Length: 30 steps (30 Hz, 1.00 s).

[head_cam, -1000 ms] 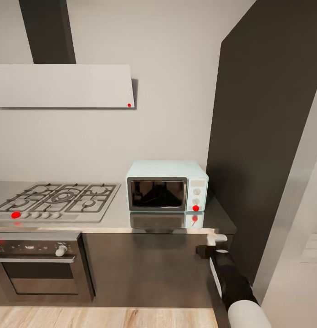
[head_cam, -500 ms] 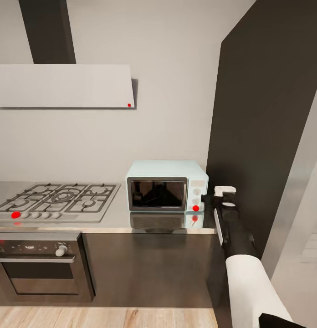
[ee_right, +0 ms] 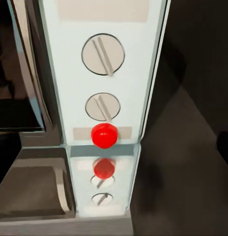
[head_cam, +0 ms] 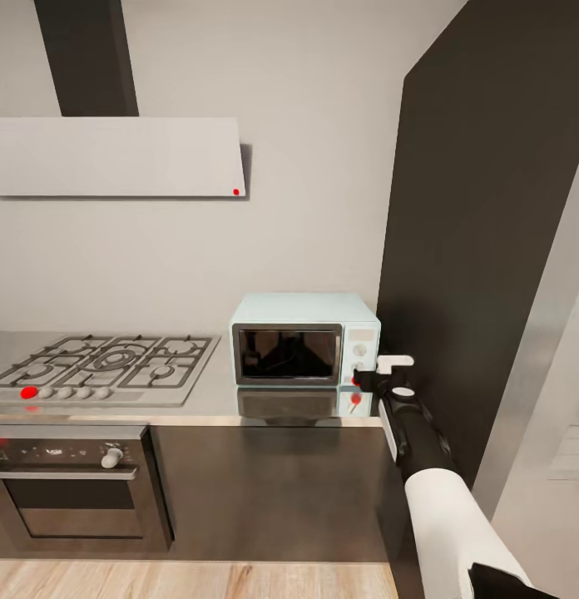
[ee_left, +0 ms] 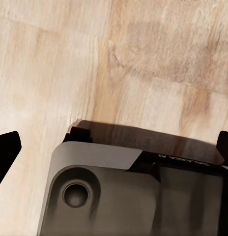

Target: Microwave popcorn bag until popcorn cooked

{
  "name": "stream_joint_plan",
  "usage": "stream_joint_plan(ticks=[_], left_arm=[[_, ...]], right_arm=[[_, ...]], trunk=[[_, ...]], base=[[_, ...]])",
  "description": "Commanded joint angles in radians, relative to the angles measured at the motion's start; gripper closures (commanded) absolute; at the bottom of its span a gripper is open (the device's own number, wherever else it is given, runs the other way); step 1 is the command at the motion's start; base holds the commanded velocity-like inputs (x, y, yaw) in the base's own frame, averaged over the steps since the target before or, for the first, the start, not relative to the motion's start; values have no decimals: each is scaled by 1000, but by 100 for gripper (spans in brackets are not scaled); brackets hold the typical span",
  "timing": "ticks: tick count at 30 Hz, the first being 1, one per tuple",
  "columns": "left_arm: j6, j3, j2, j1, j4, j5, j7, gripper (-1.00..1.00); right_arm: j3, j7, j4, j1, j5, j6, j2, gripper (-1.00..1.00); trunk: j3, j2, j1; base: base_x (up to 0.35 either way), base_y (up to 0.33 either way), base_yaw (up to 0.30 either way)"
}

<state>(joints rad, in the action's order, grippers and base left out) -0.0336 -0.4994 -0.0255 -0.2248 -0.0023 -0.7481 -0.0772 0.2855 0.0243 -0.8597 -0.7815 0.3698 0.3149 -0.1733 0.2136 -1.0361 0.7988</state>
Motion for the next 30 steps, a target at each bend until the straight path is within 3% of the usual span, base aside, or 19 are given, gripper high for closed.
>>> stream_joint_plan(ticks=[1,7,19,30], left_arm=[[-3,-8,0,-1,1,-12,-4,-100],[-3,-8,2,-1,1,-14,-1,-100],[-3,-8,2,-1,1,-14,1,-100],[-2,-8,1,-1,1,-13,-1,-100]], right_arm=[[3,4,2,-1,8,4,-1,-100],[4,5,5,-1,6,6,-1,-100],[7,-2,112,13,9,-12,-1,-100],[11,0,120,13,8,-22,-1,-100]], trunk=[[1,-1,0],[1,-1,0],[1,-1,0],[1,-1,0]], base=[[0,0,0],[0,0,0],[0,0,0],[56,0,0]])
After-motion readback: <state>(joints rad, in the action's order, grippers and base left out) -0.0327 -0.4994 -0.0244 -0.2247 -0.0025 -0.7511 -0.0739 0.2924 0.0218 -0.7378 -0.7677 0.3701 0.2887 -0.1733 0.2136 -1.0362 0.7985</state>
